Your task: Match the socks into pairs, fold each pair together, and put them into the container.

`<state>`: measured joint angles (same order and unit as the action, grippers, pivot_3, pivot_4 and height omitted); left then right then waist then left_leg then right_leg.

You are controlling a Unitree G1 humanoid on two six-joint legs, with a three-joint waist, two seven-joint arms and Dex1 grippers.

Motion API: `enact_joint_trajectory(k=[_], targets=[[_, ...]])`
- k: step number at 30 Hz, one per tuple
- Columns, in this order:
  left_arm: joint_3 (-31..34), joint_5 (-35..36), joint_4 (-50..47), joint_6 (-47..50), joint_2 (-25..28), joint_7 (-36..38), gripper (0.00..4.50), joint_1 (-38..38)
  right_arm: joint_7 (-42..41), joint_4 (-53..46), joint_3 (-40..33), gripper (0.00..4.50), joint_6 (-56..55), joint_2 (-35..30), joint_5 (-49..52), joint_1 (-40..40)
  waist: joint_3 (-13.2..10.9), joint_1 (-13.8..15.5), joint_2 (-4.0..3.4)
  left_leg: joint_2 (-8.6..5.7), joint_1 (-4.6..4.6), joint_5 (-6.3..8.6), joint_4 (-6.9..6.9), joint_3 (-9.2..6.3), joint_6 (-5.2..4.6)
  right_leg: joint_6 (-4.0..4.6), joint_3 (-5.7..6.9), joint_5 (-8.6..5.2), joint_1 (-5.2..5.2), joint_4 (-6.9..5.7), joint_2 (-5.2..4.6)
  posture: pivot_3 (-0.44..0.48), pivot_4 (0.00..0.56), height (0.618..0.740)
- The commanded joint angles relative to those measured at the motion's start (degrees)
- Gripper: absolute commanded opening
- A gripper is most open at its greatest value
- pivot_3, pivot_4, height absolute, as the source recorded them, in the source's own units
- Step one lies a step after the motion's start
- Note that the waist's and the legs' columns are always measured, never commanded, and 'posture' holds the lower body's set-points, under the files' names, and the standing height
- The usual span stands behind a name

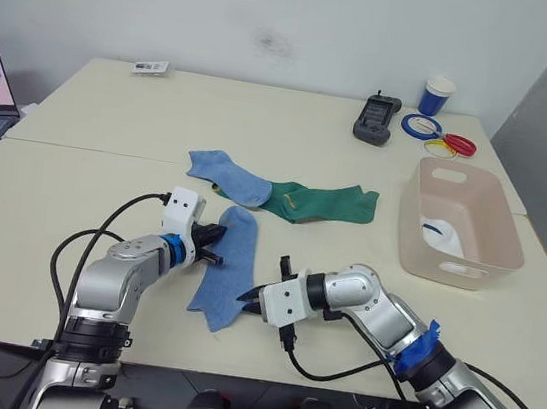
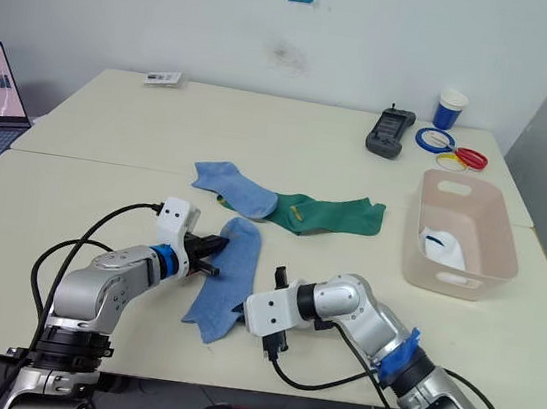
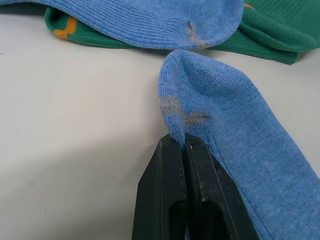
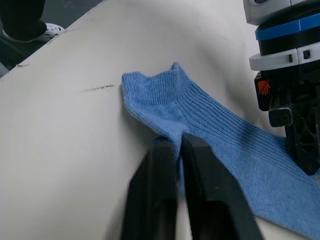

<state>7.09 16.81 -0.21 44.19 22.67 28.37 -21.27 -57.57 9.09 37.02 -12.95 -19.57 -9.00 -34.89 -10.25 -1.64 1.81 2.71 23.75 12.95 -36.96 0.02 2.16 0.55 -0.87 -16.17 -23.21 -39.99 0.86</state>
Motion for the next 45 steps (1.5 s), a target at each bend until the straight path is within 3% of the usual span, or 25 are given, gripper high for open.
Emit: enact_joint_trajectory(k=[1, 8, 12, 16, 20, 25, 27, 29, 32, 36, 39, 44, 45], targets=[[0.76, 1.05, -3.22, 0.32, 1.48, 0.5, 0.0, 1.41, -0.27, -1.19, -2.09, 0.01, -2.8, -1.59, 0.17, 0.36, 0.0, 0.0, 0.0, 0.0, 0.0, 0.0, 0.0, 0.0, 0.0, 0.0, -0.01, 0.0, 0.0, 0.0, 0.0, 0.0, 0.15, 0.74], [4.74, 6.05, -16.22, 5.01, 3.76, 0.88, 0.0, 11.84, -1.63, -4.14, -9.98, 0.01, -10.1, -11.5, 5.47, 5.72, 0.0, -0.06, 0.0, 0.08, -0.01, 0.0, 0.01, -0.04, 0.0, 0.01, -0.06, 0.01, 0.0, 0.01, -0.1, 0.0, 0.15, 0.74], [5.43, 11.4, -29.19, 9.05, 0.54, -1.13, 0.0, 20.85, -5.39, -0.43, -11.29, 0.01, -19.09, -16.16, 8.01, 6.56, 0.0, -0.08, 0.0, 0.07, -0.08, 0.01, 0.03, 0.01, -0.01, -0.23, -0.1, -0.13, 0.06, 0.03, -0.11, 0.0, 0.15, 0.74], [4.26, 10.2, -30.48, 5.96, -2.23, -4.12, 0.0, 23.24, -8.29, 2.96, -11.31, 0.01, -20.38, -16.0, 9.61, 5.39, -0.01, -0.02, 0.01, 0.03, -0.3, 0.01, 0.04, 0.05, -0.02, -0.24, -0.1, -0.15, 0.26, 0.02, -0.07, 0.0, 0.15, 0.74], [5.47, 10.53, -29.02, 3.14, -4.13, -5.69, 0.93, 23.54, -11.4, 0.52, -12.23, 0.99, -16.55, -16.95, 12.93, 6.39, -0.02, -0.06, 0.02, 0.0, -0.99, 0.03, 0.19, 0.06, -0.03, -0.11, -0.12, -0.26, 0.94, 0.14, 0.0, 0.0, 0.15, 0.74], [10.45, 13.62, -29.02, 2.12, -2.6, -4.14, 2.55, 25.32, -13.2, -3.71, -16.59, 2.75, -10.51, -23.45, 16.18, 11.89, -0.02, 0.14, 0.02, 0.04, -0.92, 0.03, 0.22, 0.03, -0.03, -0.12, -0.09, -0.28, 0.94, 0.18, -0.05, 0.0, 0.15, 0.74], [12.8, 15.92, -28.33, 2.18, -0.01, -0.94, 3.19, 25.19, -11.06, -7.68, -19.68, 3.44, -1.11, -25.27, 19.87, 15.53, -0.02, 0.16, 0.03, 0.05, -0.92, 0.03, 0.22, 0.04, -0.03, -0.12, -0.09, -0.28, 0.94, 0.19, -0.08, 0.0, 0.15, 0.74], [14.11, 18.03, -26.21, 1.73, 5.11, 5.43, 3.83, 23.92, -7.44, -16.1, -22.76, 4.12, 17.96, -27.21, 27.64, 19.96, -0.03, 0.19, 0.03, 0.05, -0.93, 0.03, 0.22, 0.04, -0.03, -0.12, -0.08, -0.28, 0.94, 0.18, -0.07, 0.0, 0.15, 0.74], [11.06, 15.91, -18.04, -2.88, 13.83, 15.18, 3.83, 18.8, 1.88, -27.47, -26.11, 4.12, 44.88, -26.74, 39.95, 23.58, -0.03, 0.12, 0.03, 0.09, -0.95, 0.03, 0.28, 0.0, -0.03, 0.0, -0.01, -0.36, 0.92, 0.1, -0.07, 0.0, 0.15, 0.74], [1.43, 9.57, -5.49, -10.43, 20.4, 24.94, 3.83, 9.89, 15.52, -35.05, -30.86, 4.12, 68.98, -19.71, 55.04, 23.07, -0.02, -0.02, 0.02, 0.03, -1.02, 0.04, 0.38, 0.0, -0.02, 0.04, -0.08, -0.37, 0.89, 0.11, -0.04, 0.0, 0.15, 0.74], [-4.29, 4.65, 5.01, -14.96, 19.96, 27.15, 3.83, 1.51, 25.11, -35.78, -33.93, 4.12, 81.63, -13.73, 61.91, 21.34, -0.03, 0.09, 0.05, 0.03, -0.95, 0.03, 0.59, 0.06, -0.02, 0.03, -0.06, -0.38, 0.87, 0.31, -0.06, 0.0, 0.15, 0.74], [-11.73, -1.24, 18.97, -21.87, 19.02, 33.81, 3.83, -6.67, 33.99, -35.88, -35.74, 4.12, 91.49, -5.69, 66.45, 19.83, -0.02, 0.08, 0.07, 0.01, -0.77, 0.03, 0.71, 0.12, -0.03, -0.09, -0.01, -0.31, 0.81, 0.65, -0.03, 0.0, 0.15, 0.74], [-13.05, -2.18, 20.91, -23.41, 18.62, 35.31, 3.65, -7.6, 36.11, -35.54, -36.48, 4.14, 92.95, -3.08, 67.44, 19.6, -0.02, 0.03, 0.06, 0.01, -0.78, 0.03, 0.78, 0.13, -0.03, -0.09, -0.01, -0.31, 0.82, 0.69, -0.03, 0.0, 0.15, 0.74]])
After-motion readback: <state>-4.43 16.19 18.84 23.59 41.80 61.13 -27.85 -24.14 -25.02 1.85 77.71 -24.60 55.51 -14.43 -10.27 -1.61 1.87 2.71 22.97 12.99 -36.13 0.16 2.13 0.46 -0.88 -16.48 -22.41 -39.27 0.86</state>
